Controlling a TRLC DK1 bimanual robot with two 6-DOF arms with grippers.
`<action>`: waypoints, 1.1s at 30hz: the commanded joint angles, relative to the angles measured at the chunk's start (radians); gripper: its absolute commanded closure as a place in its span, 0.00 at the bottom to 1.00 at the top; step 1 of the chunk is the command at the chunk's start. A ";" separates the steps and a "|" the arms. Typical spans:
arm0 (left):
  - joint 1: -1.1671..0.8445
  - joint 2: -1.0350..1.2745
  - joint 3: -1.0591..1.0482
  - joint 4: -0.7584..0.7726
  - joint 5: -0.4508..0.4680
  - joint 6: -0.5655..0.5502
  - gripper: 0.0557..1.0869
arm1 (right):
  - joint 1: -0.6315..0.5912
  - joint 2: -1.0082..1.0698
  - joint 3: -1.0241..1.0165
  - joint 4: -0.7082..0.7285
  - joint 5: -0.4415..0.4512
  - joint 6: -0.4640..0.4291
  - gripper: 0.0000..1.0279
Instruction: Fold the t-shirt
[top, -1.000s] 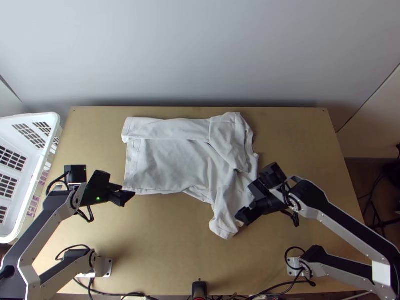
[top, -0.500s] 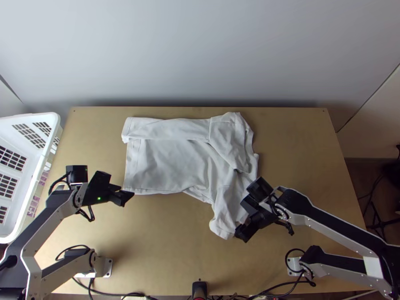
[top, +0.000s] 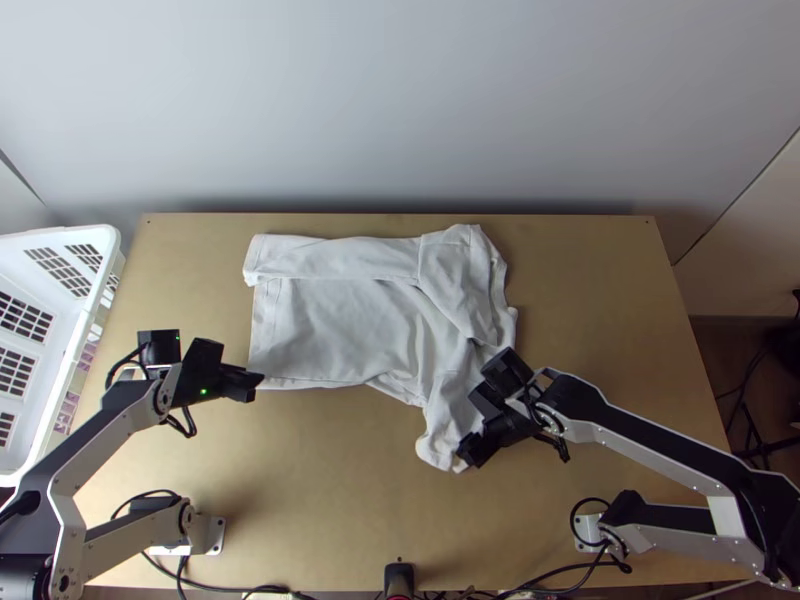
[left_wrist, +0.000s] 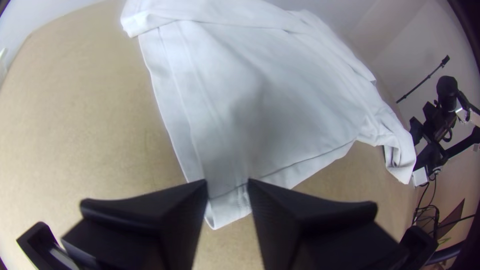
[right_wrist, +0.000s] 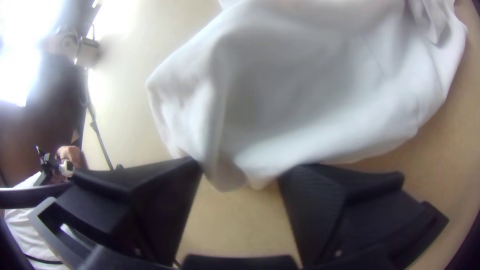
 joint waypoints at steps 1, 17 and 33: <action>-0.017 0.024 -0.013 0.042 -0.005 -0.017 0.96 | 0.006 0.018 0.009 0.090 0.009 0.012 0.97; -0.077 -0.138 0.015 -0.022 -0.006 -0.145 0.96 | -0.033 -0.060 0.060 0.061 0.010 0.031 0.97; -0.005 0.000 0.248 0.004 0.014 -0.336 0.96 | -0.413 0.055 0.379 0.100 0.009 0.008 0.97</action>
